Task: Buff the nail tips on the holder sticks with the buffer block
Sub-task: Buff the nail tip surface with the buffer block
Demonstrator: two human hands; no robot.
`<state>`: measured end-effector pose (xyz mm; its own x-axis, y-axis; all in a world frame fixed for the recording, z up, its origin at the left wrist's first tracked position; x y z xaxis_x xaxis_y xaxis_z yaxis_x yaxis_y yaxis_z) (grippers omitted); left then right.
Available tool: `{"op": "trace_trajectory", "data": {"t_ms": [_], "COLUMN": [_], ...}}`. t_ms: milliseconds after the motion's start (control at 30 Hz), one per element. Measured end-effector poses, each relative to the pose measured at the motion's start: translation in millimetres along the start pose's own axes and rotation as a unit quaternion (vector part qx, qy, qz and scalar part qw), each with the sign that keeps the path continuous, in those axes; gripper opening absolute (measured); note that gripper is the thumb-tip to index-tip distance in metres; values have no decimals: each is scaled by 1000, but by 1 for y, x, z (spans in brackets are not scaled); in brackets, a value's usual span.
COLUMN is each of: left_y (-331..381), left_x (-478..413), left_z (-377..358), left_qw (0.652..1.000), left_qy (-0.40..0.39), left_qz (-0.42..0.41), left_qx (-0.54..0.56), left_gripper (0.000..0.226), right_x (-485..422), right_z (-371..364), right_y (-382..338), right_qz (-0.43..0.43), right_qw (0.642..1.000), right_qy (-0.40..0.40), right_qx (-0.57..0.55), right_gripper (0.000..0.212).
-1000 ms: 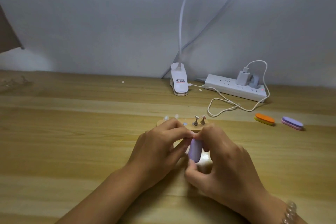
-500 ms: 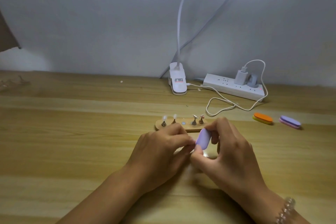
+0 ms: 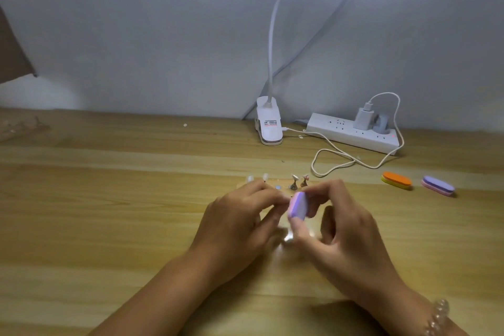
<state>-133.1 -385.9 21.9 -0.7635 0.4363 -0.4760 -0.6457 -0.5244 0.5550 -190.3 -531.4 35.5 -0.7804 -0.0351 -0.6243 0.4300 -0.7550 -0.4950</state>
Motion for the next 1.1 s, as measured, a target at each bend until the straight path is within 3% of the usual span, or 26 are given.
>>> {"op": "trace_trajectory", "data": {"t_ms": [100,433,600,767,933,1100], "left_y": [0,9,5,8,2,6], "left_x": [0,3,1,1,1,1], "left_z": [2,-1,-2,-2,-4,-2], "left_qw": [1000,998,997,998,999,999], "left_qy": [-6,-19,-54,-27,-50,-3], "left_qz": [-5,-36,-11,-20,7,-8], "left_qx": [-10,-49,-44,-46,-14,-34], "left_gripper": [22,27,41,26,42,22], "right_x": [2,-2,2,-2,3,-2], "right_z": [-6,3,-4,5,-6,3], "right_y": [-5,5,-12,4,-10,9], "right_qz": [16,-37,23,-37,21,-50], "right_qw": [999,998,999,998,999,998], "right_qy": [-32,46,-20,44,-23,42], "right_qx": [10,-10,12,-7,14,-20], "right_gripper": [31,25,29,29,33,28]}}
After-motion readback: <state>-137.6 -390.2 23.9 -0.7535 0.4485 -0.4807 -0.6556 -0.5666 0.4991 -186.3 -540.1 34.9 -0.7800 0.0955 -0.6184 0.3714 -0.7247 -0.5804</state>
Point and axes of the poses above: each hand's wrist, its own x-axis away from the middle knuckle, its own z-axis out of the back of the hand, y = z × x, the point moved 5 cm from there along -x, towards the middle knuckle, and after that the axes turned 6 degrees about z, right-handed, at the moved point
